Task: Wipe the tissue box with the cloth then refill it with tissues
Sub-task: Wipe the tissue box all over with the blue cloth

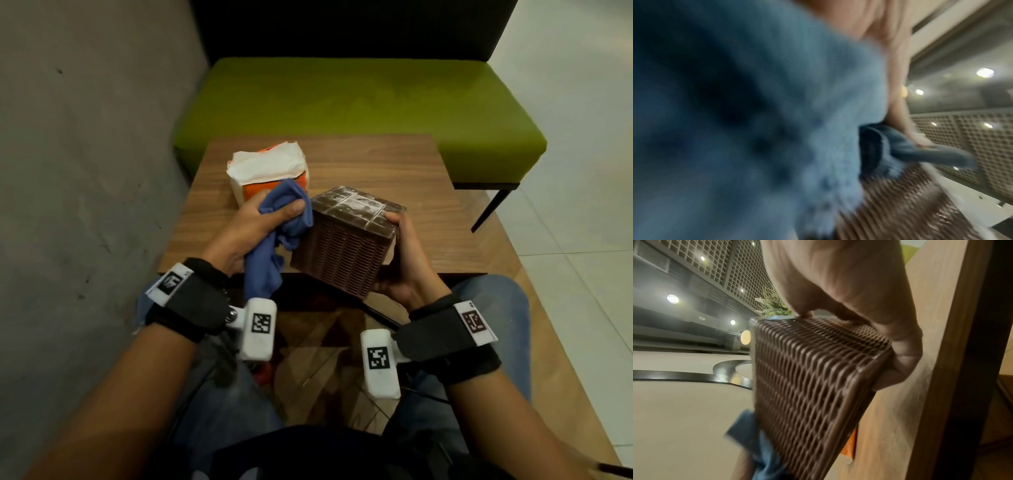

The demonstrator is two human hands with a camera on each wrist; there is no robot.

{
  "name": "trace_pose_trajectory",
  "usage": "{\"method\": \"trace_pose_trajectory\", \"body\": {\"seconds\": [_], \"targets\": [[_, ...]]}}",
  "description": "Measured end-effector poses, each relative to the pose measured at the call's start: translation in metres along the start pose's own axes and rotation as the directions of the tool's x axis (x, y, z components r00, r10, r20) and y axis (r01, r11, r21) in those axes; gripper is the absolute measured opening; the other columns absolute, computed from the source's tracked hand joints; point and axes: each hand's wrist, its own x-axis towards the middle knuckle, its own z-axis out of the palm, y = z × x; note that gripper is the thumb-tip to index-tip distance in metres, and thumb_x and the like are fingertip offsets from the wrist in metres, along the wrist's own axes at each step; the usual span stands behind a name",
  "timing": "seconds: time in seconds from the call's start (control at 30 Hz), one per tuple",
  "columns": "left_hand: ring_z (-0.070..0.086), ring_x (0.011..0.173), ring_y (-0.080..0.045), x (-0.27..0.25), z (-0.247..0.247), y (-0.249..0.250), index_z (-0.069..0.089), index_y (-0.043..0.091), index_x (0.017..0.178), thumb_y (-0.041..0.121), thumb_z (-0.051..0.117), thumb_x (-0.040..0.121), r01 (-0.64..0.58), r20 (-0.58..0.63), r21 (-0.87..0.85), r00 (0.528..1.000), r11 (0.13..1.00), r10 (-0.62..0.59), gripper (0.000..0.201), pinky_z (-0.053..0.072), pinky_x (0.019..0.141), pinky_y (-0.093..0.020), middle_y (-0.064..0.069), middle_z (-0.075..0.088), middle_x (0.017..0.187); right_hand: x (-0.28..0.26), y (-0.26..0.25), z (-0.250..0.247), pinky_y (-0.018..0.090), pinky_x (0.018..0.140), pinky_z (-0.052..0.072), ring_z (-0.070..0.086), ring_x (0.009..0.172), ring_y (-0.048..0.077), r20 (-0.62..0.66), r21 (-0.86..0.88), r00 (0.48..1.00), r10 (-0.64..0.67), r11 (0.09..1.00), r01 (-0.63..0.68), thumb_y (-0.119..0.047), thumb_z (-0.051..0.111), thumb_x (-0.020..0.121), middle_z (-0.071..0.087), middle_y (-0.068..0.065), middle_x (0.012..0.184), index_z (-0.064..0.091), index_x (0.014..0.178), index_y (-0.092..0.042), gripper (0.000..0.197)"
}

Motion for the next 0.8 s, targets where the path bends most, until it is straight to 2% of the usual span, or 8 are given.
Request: {"method": "trace_pose_trajectory", "body": {"seconds": [0.07, 0.13, 0.2, 0.37, 0.43, 0.53, 0.6, 0.8], "targets": [[0.064, 0.084, 0.004, -0.003, -0.004, -0.003, 0.056, 0.020, 0.106, 0.016, 0.058, 0.084, 0.003, 0.119, 0.015, 0.993, 1.000, -0.004, 0.022, 0.051, 0.072, -0.012, 0.008, 0.065, 0.097, 0.002, -0.001, -0.004, 0.040, 0.081, 0.051, 0.060, 0.109, 0.031, 0.019, -0.008, 1.000, 0.006, 1.000, -0.005, -0.060, 0.044, 0.087, 0.068, 0.012, 0.117, 0.062, 0.124, -0.023, 0.055], [0.059, 0.100, 0.008, -0.008, 0.001, -0.006, 0.055, 0.013, 0.116, 0.029, 0.070, 0.076, -0.148, 0.112, 0.172, 0.985, 0.974, 0.130, 0.045, 0.047, 0.083, -0.010, 0.015, 0.063, 0.107, 0.000, -0.003, 0.000, 0.040, 0.084, 0.050, 0.060, 0.113, 0.032, 0.012, 0.007, 1.000, 0.008, 1.000, -0.008, -0.060, 0.044, 0.088, 0.067, 0.014, 0.122, 0.061, 0.128, -0.021, 0.058], [0.056, 0.110, 0.002, -0.013, 0.008, -0.005, 0.058, 0.012, 0.116, 0.040, 0.072, 0.072, -0.308, 0.097, 0.376, 0.951, 0.874, 0.293, 0.055, 0.043, 0.091, -0.011, 0.008, 0.058, 0.116, -0.001, -0.004, 0.004, 0.037, 0.080, 0.051, 0.062, 0.109, 0.032, -0.011, -0.016, 1.000, -0.003, 1.000, 0.002, -0.061, 0.044, 0.087, 0.069, 0.014, 0.119, 0.062, 0.127, -0.019, 0.060], [0.058, 0.107, -0.009, -0.021, 0.002, 0.004, 0.064, 0.006, 0.101, 0.031, 0.069, 0.077, -0.395, 0.144, 0.342, 0.919, 0.852, 0.368, 0.036, 0.045, 0.093, -0.019, -0.008, 0.057, 0.112, -0.007, -0.012, -0.002, 0.028, 0.066, 0.050, 0.064, 0.082, 0.021, 0.064, -0.084, 0.998, -0.012, 0.996, 0.018, -0.059, 0.042, 0.089, 0.072, 0.008, 0.096, 0.068, 0.114, -0.021, 0.052], [0.059, 0.103, -0.018, -0.026, 0.006, 0.004, 0.062, 0.013, 0.097, 0.028, 0.069, 0.078, -0.403, 0.121, 0.330, 0.915, 0.853, 0.386, 0.025, 0.047, 0.092, -0.026, -0.017, 0.056, 0.107, -0.010, -0.014, 0.000, 0.030, 0.068, 0.051, 0.065, 0.084, 0.022, 0.108, -0.062, 0.994, -0.020, 0.998, 0.027, -0.058, 0.043, 0.089, 0.072, 0.010, 0.102, 0.066, 0.120, -0.019, 0.055], [0.060, 0.097, -0.024, -0.031, 0.020, 0.000, 0.060, 0.001, 0.096, 0.028, 0.069, 0.078, -0.423, -0.038, 0.284, 0.892, 0.861, 0.451, 0.033, 0.051, 0.090, -0.036, -0.022, 0.057, 0.101, -0.015, -0.012, 0.008, 0.033, 0.074, 0.054, 0.070, 0.086, 0.025, 0.165, 0.029, 0.985, -0.041, 0.999, 0.037, -0.059, 0.041, 0.091, 0.072, 0.015, 0.108, 0.062, 0.125, -0.014, 0.061], [0.060, 0.094, -0.028, -0.034, 0.027, -0.003, 0.059, -0.001, 0.093, 0.027, 0.069, 0.079, -0.437, -0.094, 0.296, 0.872, 0.849, 0.481, 0.033, 0.051, 0.086, -0.042, -0.023, 0.056, 0.098, -0.018, -0.010, 0.010, 0.039, 0.086, 0.054, 0.067, 0.101, 0.029, 0.194, 0.098, 0.978, -0.076, 0.993, 0.057, -0.060, 0.041, 0.091, 0.068, 0.018, 0.119, 0.059, 0.130, -0.012, 0.064], [0.057, 0.089, -0.030, -0.040, 0.043, 0.001, 0.057, 0.012, 0.090, 0.016, 0.071, 0.080, -0.564, -0.095, 0.359, 0.771, 0.744, 0.630, 0.018, 0.050, 0.081, -0.040, -0.021, 0.054, 0.093, -0.029, -0.001, 0.008, 0.048, 0.098, 0.050, 0.066, 0.109, 0.031, 0.086, 0.242, 0.970, -0.228, 0.949, 0.202, -0.061, 0.042, 0.090, 0.070, 0.013, 0.116, 0.059, 0.130, -0.016, 0.062]]}}
